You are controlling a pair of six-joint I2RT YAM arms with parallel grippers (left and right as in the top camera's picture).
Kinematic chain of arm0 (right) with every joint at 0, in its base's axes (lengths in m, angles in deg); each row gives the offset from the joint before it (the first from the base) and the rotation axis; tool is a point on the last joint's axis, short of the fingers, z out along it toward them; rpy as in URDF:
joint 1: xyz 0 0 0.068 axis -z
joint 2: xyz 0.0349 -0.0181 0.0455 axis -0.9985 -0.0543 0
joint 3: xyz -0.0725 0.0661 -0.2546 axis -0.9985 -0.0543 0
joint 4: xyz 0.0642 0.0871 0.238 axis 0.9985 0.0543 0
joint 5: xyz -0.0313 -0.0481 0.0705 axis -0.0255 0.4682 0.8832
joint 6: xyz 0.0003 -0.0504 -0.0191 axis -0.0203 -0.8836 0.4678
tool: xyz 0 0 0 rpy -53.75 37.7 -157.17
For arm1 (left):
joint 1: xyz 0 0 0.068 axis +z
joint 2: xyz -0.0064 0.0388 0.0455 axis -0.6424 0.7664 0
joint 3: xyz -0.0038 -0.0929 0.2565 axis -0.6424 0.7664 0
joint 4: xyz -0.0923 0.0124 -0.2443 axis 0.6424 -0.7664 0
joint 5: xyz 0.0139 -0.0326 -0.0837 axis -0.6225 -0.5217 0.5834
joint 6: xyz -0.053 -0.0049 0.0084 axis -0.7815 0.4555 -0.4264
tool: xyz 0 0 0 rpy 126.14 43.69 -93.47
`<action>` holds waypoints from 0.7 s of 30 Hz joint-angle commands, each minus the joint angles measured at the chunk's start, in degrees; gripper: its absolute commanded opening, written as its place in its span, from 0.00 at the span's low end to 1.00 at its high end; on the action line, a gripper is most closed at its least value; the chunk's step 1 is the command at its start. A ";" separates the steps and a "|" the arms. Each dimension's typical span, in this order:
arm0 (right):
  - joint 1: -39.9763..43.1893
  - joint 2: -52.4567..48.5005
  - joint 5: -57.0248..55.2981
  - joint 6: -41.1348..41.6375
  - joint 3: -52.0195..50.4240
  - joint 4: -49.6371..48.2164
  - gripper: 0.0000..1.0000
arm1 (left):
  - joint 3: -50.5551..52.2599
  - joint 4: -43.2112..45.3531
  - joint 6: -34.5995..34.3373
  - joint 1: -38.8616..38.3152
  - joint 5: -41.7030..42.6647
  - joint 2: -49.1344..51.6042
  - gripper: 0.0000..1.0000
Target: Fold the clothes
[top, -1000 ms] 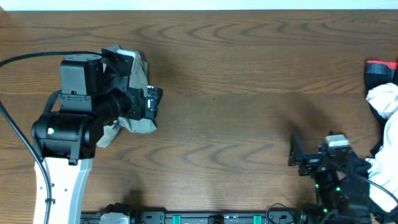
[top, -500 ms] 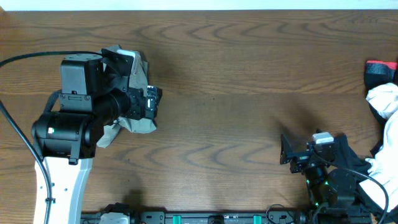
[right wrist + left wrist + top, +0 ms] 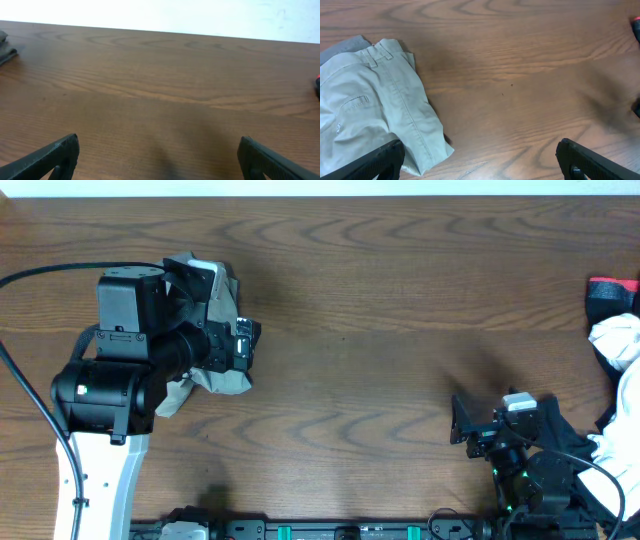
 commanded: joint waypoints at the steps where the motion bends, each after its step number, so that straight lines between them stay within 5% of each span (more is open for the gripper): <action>1: -0.57 0.39 -0.33 0.61 -0.33 -0.02 0.99 | 0.11 0.04 0.74 -0.22 -0.13 0.13 0.98; 12: -0.57 0.39 -0.33 0.61 -0.33 -0.02 0.99 | 2.34 1.81 2.08 0.11 -4.52 -4.46 0.98; 21: -0.57 0.39 -0.33 0.61 -0.33 -0.02 0.99 | 28.46 28.70 2.25 3.39 -5.20 -24.44 0.98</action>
